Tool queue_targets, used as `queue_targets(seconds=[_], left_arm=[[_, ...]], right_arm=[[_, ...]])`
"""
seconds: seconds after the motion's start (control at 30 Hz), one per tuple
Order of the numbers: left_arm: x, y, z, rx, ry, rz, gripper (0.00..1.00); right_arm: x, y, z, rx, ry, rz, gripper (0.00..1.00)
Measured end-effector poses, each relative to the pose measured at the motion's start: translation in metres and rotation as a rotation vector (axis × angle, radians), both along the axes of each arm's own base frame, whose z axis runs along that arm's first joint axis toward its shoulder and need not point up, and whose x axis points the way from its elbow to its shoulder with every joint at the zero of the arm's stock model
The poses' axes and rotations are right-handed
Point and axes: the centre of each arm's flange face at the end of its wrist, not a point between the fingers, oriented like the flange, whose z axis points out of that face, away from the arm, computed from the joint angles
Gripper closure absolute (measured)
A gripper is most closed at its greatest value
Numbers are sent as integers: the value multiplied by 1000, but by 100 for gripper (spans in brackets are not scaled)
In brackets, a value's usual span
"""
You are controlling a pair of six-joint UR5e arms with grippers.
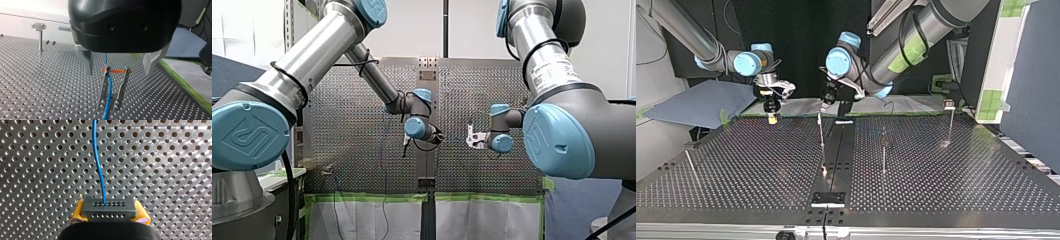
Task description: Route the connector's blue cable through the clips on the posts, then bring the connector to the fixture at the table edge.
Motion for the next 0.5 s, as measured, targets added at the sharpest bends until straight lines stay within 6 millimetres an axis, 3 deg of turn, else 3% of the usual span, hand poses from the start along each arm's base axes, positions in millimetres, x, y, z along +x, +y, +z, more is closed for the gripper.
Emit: queue_targets(seconds=[0.5], left_arm=[[-12, -7, -1, 5, -7, 17, 1]], right_arm=[[-9, -5, -1, 1, 0, -18, 100]])
